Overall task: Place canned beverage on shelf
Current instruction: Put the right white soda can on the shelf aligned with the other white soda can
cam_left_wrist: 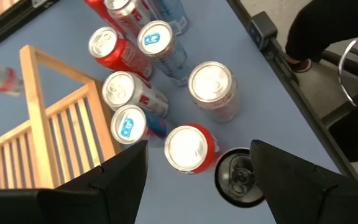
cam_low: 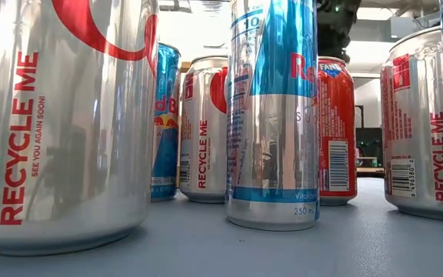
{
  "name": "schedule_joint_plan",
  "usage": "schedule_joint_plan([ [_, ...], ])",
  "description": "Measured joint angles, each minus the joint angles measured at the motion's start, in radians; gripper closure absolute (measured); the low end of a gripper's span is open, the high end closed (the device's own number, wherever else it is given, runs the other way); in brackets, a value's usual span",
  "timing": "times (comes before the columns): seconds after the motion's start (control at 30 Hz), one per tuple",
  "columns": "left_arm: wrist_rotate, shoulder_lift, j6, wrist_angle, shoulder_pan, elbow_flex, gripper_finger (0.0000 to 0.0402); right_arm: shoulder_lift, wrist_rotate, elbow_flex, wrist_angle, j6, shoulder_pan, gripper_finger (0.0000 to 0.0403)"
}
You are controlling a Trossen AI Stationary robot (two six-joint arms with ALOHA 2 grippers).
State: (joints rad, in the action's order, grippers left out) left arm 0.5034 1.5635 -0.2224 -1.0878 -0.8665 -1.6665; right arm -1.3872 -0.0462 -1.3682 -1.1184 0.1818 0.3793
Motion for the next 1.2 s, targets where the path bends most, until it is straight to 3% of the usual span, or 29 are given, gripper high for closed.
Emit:
schedule_joint_plan([
  [0.17, 0.026, 0.0, -0.001, 0.0, -0.001, 0.0, 0.0134, -0.014, 0.044, 0.082, 0.076, -0.023, 0.038, 0.0223],
  [0.4, 0.035, -0.001, 0.0, 0.009, 0.0, 0.01, 0.0134, -0.034, 0.049, 0.093, 0.089, -0.026, 0.044, 0.0217],
  [0.77, 0.047, -0.001, 0.0, 0.021, 0.0, 0.047, 0.0134, -0.048, 0.05, 0.092, 0.135, -0.027, 0.016, 0.0143],
  [1.2, 0.066, -0.001, 0.007, 0.021, 0.0, 0.047, 0.0134, -0.05, 0.048, 0.092, 0.142, -0.055, 0.014, 0.0138],
])
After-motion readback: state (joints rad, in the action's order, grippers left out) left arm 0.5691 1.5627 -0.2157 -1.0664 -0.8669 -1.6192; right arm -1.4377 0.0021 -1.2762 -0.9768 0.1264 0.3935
